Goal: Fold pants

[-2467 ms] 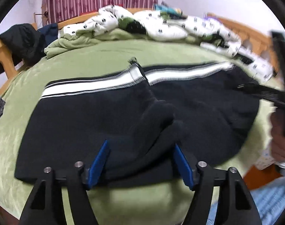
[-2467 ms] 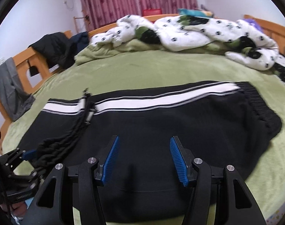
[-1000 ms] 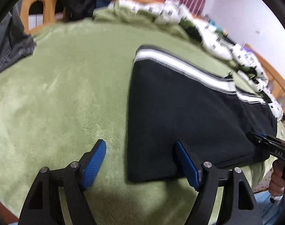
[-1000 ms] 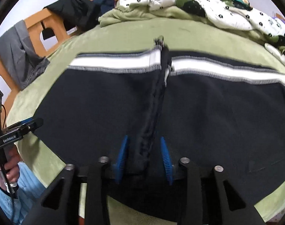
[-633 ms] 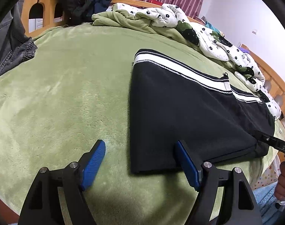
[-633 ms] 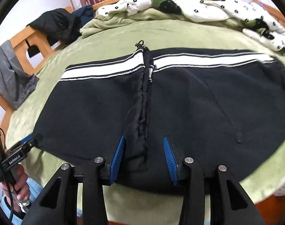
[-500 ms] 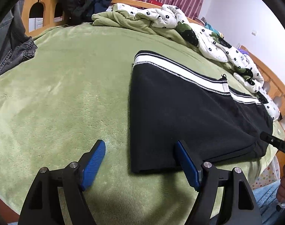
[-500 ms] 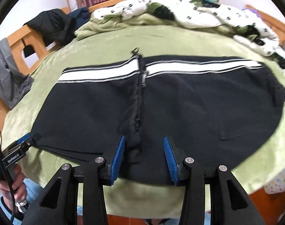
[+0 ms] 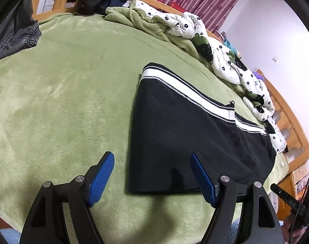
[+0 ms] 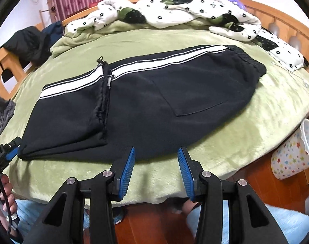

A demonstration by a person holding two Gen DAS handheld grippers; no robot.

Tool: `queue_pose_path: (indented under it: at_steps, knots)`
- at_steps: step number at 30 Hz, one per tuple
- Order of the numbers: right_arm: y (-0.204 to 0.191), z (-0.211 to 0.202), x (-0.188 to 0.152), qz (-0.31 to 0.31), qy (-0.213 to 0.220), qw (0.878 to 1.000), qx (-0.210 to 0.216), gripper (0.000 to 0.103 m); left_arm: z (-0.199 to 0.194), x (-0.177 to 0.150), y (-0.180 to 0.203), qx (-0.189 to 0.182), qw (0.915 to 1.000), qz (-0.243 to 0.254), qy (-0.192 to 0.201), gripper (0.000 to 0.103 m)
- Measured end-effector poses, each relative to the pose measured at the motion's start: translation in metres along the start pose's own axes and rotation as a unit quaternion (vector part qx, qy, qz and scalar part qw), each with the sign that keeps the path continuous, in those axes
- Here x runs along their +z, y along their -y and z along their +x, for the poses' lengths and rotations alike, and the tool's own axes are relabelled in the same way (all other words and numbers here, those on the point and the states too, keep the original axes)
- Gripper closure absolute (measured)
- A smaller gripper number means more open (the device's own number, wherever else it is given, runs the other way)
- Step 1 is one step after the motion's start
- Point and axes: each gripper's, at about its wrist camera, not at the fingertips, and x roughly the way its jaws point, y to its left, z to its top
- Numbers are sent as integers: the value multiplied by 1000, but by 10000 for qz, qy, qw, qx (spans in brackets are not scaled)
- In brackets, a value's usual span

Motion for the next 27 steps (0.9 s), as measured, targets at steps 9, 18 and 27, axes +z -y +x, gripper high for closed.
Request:
queue_pose_path:
  at_steps: [9, 18, 27]
  knots:
    - [-5, -5, 9, 33, 362, 9991, 201, 59, -2, -1, 13, 17, 9999, 117, 54, 28]
    - [3, 8, 14, 245, 447, 9980, 366, 59, 2, -8, 26, 121, 9997, 227, 31, 28]
    - [31, 11, 27, 537, 609, 9960, 370, 59, -4, -10, 37, 251, 9986, 344, 319, 28]
